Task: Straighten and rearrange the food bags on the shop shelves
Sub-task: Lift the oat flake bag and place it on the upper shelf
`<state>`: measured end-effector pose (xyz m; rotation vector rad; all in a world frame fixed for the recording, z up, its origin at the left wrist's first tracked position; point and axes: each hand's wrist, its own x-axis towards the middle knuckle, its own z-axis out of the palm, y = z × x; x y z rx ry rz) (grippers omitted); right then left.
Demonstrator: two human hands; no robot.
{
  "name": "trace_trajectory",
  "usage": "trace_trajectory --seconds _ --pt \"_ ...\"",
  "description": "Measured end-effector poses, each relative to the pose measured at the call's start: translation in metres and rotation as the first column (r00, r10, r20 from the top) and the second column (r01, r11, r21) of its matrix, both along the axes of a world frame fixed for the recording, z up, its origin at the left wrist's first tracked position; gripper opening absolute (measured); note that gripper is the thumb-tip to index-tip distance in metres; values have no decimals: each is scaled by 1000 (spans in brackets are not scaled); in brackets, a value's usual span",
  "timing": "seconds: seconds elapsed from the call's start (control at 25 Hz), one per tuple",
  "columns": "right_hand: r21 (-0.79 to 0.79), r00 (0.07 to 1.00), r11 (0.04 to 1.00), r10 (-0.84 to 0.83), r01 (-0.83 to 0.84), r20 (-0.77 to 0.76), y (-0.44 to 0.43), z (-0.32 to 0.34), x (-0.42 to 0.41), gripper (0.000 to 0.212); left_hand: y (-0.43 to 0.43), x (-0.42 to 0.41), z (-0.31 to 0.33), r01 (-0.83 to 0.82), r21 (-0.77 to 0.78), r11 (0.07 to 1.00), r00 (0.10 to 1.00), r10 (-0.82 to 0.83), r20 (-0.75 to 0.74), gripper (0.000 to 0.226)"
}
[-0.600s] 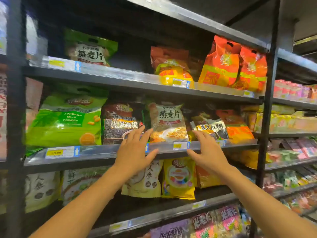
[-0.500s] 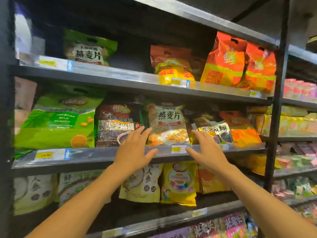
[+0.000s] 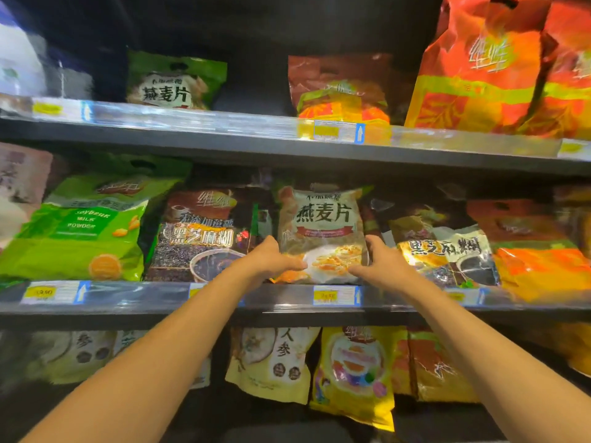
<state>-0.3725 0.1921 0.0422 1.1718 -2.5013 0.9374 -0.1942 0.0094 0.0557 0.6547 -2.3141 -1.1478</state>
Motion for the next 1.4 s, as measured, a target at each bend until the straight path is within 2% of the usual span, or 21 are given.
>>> trace_trajectory --seconds 0.16,0.28,0.36,0.4,0.44,0.56,0.64,0.72,0.88,1.0,1.16,1.2,1.28,1.36,1.4 --pt "-18 998 999 30 -29 62 -10 2 -18 86 -16 -21 1 16 42 999 991 -21 130 106" --pt "-25 993 999 38 -36 108 -12 3 -24 72 -21 -29 -4 12 32 999 984 -18 178 105" --pt "-37 989 998 53 -48 140 -12 2 -30 71 -26 -33 -7 17 26 1000 976 -22 215 94" --pt "-42 986 997 69 -64 151 -12 2 -32 71 -28 -32 -7 26 16 1000 975 -28 221 81" --pt "-45 983 996 88 -82 164 -10 3 -32 72 -30 -33 -9 34 8 999 975 -35 218 70" --pt "-78 968 989 138 -124 210 -4 10 -31 73 -35 -31 -10 76 -33 997 973 -67 219 61" --pt "-72 965 986 160 -148 210 2 13 -32 57 -31 -28 -7 98 -1 995 970 -95 223 47" --pt "-80 955 980 196 -183 222 3 13 -32 46 -30 -28 -5 102 31 994 970 -106 217 46" --pt "-118 956 976 207 -186 206 -3 9 -34 54 -29 -29 -6 86 29 996 978 -90 187 46" --pt "-151 954 971 217 -188 206 -6 9 -36 53 -32 -31 -9 83 39 996 988 -88 128 44" --pt "-181 954 966 221 -185 202 -3 18 -32 45 -31 -26 -3 113 176 978 990 -126 66 21" --pt "-191 951 964 225 -186 213 -2 21 -32 49 -33 -25 1 114 200 973 991 -126 46 26" --pt "-213 949 958 238 -193 208 2 28 -28 78 -31 -24 8 89 218 972 996 -93 9 35" --pt "-244 950 948 251 -203 186 4 32 -30 112 -30 -24 14 50 208 977 998 -43 -38 60" --pt "-259 950 945 252 -200 184 5 35 -30 116 -30 -24 17 35 190 981 998 -26 -50 71"
